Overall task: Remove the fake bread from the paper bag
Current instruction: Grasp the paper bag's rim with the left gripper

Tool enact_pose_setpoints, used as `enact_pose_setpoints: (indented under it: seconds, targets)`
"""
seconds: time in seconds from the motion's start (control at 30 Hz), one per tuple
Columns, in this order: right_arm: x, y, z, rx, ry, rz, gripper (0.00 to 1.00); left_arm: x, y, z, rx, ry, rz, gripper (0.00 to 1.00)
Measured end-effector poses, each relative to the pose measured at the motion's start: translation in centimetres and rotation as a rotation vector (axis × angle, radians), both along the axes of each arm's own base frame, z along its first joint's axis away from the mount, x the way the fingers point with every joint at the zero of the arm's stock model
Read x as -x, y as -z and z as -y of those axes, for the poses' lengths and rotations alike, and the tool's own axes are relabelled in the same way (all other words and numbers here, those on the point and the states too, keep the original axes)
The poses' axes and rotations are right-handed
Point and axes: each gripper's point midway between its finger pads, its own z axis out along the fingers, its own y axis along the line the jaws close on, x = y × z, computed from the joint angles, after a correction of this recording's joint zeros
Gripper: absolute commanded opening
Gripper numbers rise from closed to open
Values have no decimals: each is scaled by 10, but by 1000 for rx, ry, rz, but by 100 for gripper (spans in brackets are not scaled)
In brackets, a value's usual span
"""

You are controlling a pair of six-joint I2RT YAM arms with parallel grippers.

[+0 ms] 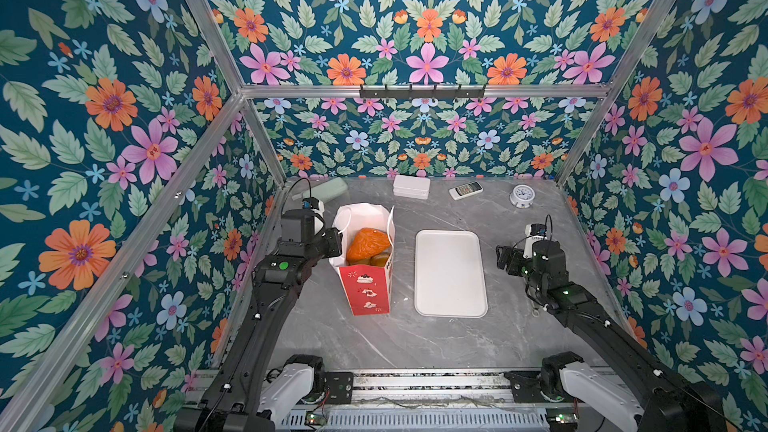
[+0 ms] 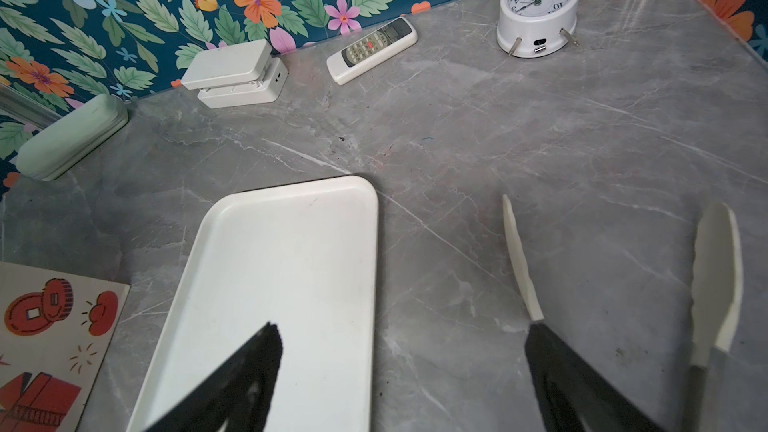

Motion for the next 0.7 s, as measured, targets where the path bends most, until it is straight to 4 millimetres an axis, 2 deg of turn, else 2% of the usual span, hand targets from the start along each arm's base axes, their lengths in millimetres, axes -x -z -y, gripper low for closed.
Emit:
enact_pose_setpoints:
  seconds: [0.1, 0.13, 0.43, 0.7]
  targets:
    - [0, 1, 0, 1, 1, -3, 93, -4, -3, 2, -19, -10, 6, 2]
    - [0, 1, 0, 3, 3, -3, 93, -5, -5, 2, -25, -15, 11, 0]
    - [-3, 9, 0, 7, 8, -32, 93, -22, -27, -8, -91, -73, 32, 0]
    - [-4, 9, 0, 3, 6, -32, 93, -48, -58, -27, -289, -104, 42, 0]
